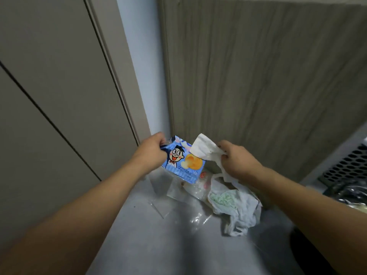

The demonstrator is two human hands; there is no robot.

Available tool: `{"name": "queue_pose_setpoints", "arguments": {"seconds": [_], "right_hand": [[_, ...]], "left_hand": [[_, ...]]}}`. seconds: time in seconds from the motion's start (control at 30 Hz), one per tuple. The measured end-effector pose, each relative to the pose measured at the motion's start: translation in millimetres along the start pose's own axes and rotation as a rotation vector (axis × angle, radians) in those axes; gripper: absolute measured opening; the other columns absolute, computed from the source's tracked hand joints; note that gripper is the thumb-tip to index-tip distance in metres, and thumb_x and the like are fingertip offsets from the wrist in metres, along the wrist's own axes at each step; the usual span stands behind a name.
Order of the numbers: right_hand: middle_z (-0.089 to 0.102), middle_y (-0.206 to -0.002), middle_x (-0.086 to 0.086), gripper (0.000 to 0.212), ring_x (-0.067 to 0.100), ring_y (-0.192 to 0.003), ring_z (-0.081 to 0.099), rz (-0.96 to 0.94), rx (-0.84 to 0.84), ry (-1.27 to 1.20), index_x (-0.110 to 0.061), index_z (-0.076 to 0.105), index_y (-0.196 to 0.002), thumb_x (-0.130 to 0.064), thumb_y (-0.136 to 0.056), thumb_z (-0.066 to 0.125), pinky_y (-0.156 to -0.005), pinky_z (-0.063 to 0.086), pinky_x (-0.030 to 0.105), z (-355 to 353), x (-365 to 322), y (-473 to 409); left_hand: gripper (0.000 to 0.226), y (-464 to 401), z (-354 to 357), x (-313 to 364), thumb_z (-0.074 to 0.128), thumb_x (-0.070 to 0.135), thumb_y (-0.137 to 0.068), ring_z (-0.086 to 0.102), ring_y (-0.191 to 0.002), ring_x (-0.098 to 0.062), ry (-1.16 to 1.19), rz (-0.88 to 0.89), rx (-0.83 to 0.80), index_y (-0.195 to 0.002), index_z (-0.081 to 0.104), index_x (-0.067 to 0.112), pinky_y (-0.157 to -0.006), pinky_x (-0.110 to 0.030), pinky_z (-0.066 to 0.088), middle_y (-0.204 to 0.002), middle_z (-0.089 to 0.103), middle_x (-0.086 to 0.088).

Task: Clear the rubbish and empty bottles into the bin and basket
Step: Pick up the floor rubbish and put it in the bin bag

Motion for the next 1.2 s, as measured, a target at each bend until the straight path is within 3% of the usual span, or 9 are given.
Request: {"name": "queue_pose_setpoints", "arguments": {"seconds": [0.1, 0.27, 0.4, 0.5, 0.7, 0.8, 0.93, 1.07, 1.2], "right_hand": [[0.067, -0.106, 0.01, 0.021, 0.029, -0.098, 0.06, 0.046, -0.116, 0.171, -0.011, 0.063, -0.102, -0.011, -0.084, 0.053, -0.076, 0.044, 0.03, -43, 26, 27], [0.065, -0.114, 0.011, 0.031, 0.03, -0.103, 0.06, 0.197, -0.313, 0.389, -0.008, 0.066, -0.107, -0.008, -0.086, 0.043, -0.084, 0.048, 0.03, -96, 98, 82], [0.066, -0.1, 0.006, 0.028, 0.027, -0.091, 0.06, 0.248, -0.398, 0.409, -0.021, 0.063, -0.083, -0.004, -0.078, 0.041, -0.083, 0.053, 0.037, -129, 151, 129], [0.066, -0.102, 0.002, 0.032, 0.025, -0.093, 0.06, 0.302, -0.406, 0.409, -0.02, 0.066, -0.104, -0.01, -0.083, 0.045, -0.078, 0.049, 0.031, -147, 182, 159], [0.065, -0.109, 0.005, 0.024, 0.024, -0.097, 0.059, 0.438, -0.315, 0.361, -0.016, 0.065, -0.106, -0.022, -0.089, 0.048, -0.082, 0.046, 0.032, -170, 243, 193], [0.067, -0.1, 0.008, 0.024, 0.024, -0.083, 0.058, 0.465, -0.272, 0.329, -0.01, 0.062, -0.098, -0.022, -0.08, 0.051, -0.07, 0.046, 0.033, -168, 273, 202], [0.055, -0.076, 0.001, 0.004, 0.023, -0.072, 0.049, 0.47, -0.344, 0.292, -0.013, 0.051, -0.08, -0.015, -0.082, 0.049, -0.053, 0.036, 0.026, -154, 293, 209], [0.048, -0.07, 0.004, 0.011, 0.025, -0.075, 0.046, 0.465, -0.4, 0.301, -0.009, 0.046, -0.072, -0.009, -0.082, 0.041, -0.057, 0.036, 0.027, -142, 303, 207], [0.045, -0.071, 0.002, 0.023, 0.027, -0.079, 0.047, 0.455, -0.44, 0.339, -0.016, 0.038, -0.065, -0.015, -0.088, 0.043, -0.052, 0.033, 0.026, -134, 302, 203]], "left_hand": [[0.019, 3, 16, 54, 0.053, 0.002, -0.073, 0.048, -0.063, -0.019, 0.046, 0.11, -0.187, -0.076, 0.049, 0.02, -0.057, -0.031, 0.042, -0.067, 0.055, 0.0], [0.019, 30, 59, 150, 0.054, -0.002, -0.073, 0.046, -0.061, -0.015, -0.007, 0.307, -0.42, -0.073, 0.048, 0.016, -0.057, -0.03, 0.041, -0.066, 0.052, 0.002], [0.019, 60, 96, 228, 0.052, 0.0, -0.075, 0.043, -0.064, -0.015, -0.097, 0.463, -0.484, -0.075, 0.048, 0.018, -0.059, -0.029, 0.037, -0.069, 0.051, 0.003], [0.017, 83, 123, 279, 0.049, -0.001, -0.073, 0.046, -0.066, -0.016, -0.115, 0.524, -0.502, -0.08, 0.052, 0.014, -0.058, -0.028, 0.037, -0.073, 0.055, 0.001], [0.015, 113, 164, 357, 0.048, 0.001, -0.074, 0.049, -0.072, -0.02, -0.17, 0.616, -0.508, -0.085, 0.05, 0.012, -0.056, -0.031, 0.036, -0.082, 0.057, -0.005], [0.018, 119, 188, 380, 0.047, 0.001, -0.074, 0.045, -0.067, -0.018, -0.243, 0.664, -0.512, -0.083, 0.042, 0.016, -0.052, -0.031, 0.033, -0.078, 0.052, -0.002], [0.016, 121, 236, 385, 0.048, 0.007, -0.074, 0.052, -0.075, -0.028, -0.355, 0.694, -0.489, -0.084, 0.043, 0.018, -0.058, -0.033, 0.037, -0.081, 0.055, -0.004], [0.017, 133, 277, 376, 0.049, 0.011, -0.082, 0.056, -0.09, -0.035, -0.504, 0.77, -0.453, -0.098, 0.049, 0.015, -0.065, -0.034, 0.034, -0.098, 0.061, -0.012], [0.017, 141, 303, 364, 0.051, 0.013, -0.085, 0.055, -0.092, -0.034, -0.59, 0.83, -0.427, -0.101, 0.051, 0.014, -0.07, -0.035, 0.033, -0.096, 0.061, -0.013]]}}
Point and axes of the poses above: each hand's wrist, its own y-axis away from the middle knuckle, its own z-axis out of the palm, x = y × z, the point moved 5 cm from there along -y, towards the middle knuckle
